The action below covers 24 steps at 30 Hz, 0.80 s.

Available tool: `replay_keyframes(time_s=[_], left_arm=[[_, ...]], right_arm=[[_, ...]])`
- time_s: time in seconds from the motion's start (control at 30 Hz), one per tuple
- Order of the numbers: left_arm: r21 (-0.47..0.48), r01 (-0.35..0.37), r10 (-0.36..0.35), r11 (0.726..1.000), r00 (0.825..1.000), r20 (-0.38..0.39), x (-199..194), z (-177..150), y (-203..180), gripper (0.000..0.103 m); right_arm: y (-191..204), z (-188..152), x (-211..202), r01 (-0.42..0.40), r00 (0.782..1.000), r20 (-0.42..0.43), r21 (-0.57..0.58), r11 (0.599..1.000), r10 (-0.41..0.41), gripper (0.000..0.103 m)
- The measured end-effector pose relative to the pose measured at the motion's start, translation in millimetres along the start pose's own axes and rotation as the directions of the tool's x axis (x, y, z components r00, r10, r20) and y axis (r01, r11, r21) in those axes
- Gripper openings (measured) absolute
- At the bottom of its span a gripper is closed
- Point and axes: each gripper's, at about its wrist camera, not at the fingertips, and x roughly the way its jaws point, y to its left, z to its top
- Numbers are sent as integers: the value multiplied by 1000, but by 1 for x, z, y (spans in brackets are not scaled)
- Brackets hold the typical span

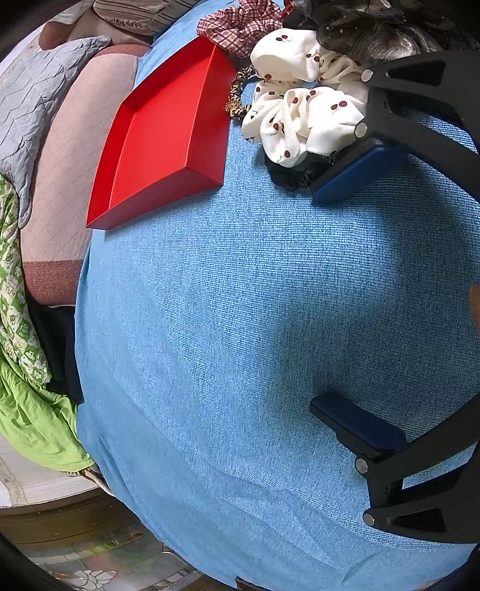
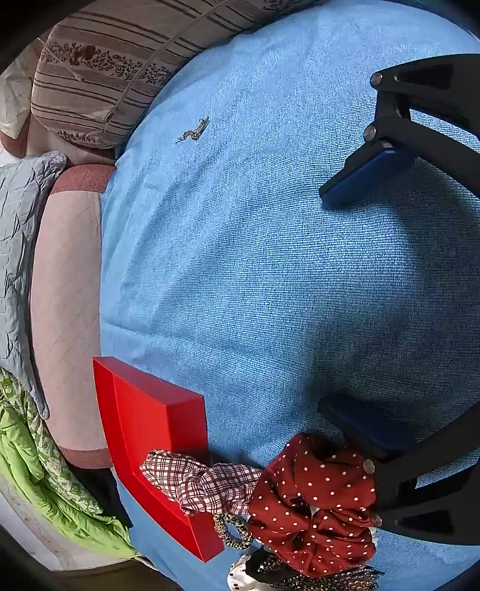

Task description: Organize jewelry

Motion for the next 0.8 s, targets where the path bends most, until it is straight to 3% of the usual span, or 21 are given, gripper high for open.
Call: replay_keyframes(time_s=[0.8], left_arm=[[2, -3, 3, 1000, 1000, 1, 0, 0, 0, 103]], right_arm=[[-2, 0, -2, 0, 1000, -1, 0, 1000, 0, 103]])
